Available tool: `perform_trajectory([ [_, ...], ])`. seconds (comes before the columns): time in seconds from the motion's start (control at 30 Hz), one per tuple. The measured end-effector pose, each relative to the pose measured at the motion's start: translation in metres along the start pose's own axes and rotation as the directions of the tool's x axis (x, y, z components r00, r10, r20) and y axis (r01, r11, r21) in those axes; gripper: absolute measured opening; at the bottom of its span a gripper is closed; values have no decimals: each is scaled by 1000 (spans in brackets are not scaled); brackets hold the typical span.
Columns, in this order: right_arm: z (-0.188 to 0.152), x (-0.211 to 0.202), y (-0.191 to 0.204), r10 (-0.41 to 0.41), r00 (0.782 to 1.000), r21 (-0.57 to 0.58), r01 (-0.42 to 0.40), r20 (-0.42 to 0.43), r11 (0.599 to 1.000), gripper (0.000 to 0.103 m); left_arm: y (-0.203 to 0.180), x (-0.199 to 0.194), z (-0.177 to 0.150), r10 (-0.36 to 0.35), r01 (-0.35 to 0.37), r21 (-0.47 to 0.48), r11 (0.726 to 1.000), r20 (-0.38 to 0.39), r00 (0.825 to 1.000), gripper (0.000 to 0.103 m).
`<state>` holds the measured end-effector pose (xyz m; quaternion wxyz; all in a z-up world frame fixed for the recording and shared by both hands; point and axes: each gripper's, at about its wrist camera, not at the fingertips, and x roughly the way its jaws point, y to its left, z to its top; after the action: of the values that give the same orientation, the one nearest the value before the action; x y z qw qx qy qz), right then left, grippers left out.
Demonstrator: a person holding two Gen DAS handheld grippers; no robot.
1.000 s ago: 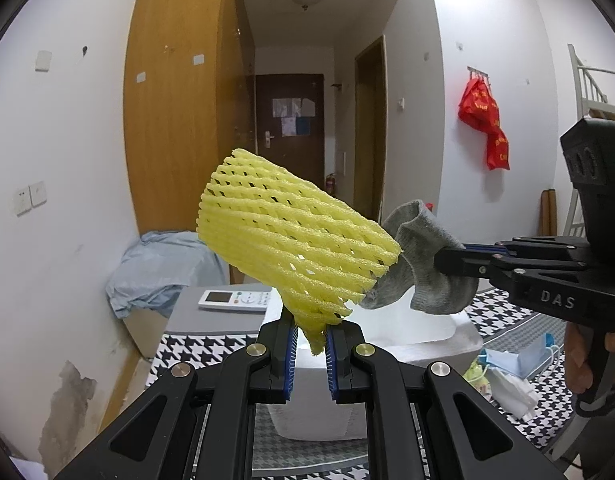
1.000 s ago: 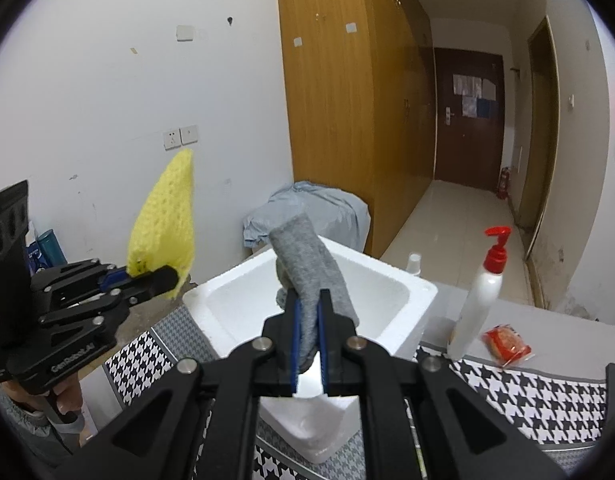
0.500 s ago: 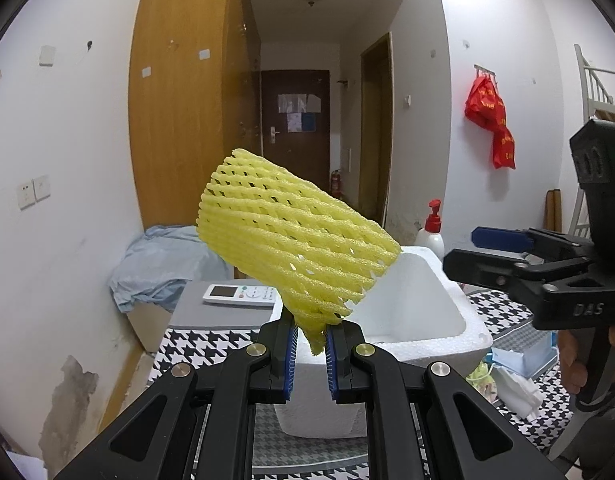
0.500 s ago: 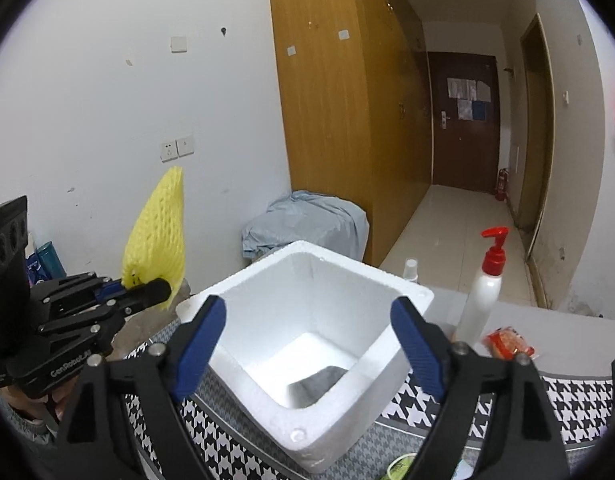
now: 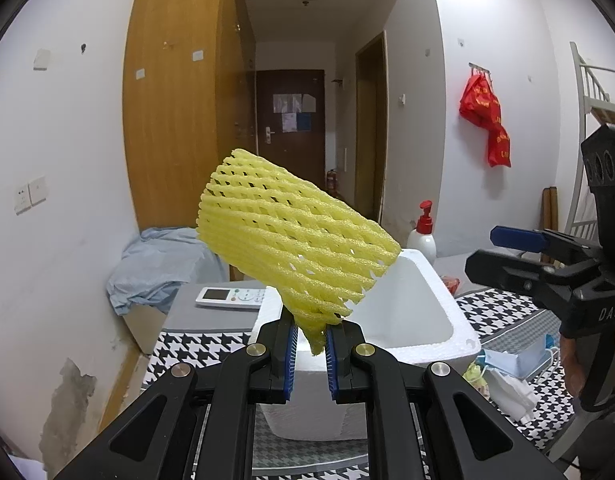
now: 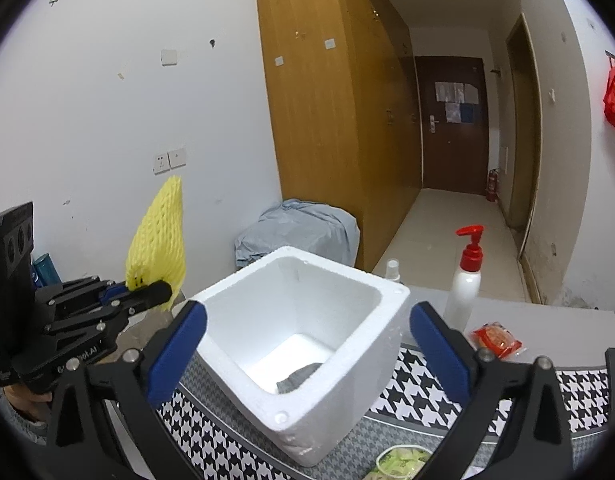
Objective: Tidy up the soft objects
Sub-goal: 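Move the yellow net over the foam box and open the left gripper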
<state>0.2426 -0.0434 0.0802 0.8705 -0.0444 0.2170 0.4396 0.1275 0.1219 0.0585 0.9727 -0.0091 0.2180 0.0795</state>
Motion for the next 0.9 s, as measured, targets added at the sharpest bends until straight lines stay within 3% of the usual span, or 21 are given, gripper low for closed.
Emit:
perform_trajectory([
  [0.9,-34,-68,-38,-103,994,46,102,29,994,103,-40,40,23,-113,114,49,992,-27,993,13],
])
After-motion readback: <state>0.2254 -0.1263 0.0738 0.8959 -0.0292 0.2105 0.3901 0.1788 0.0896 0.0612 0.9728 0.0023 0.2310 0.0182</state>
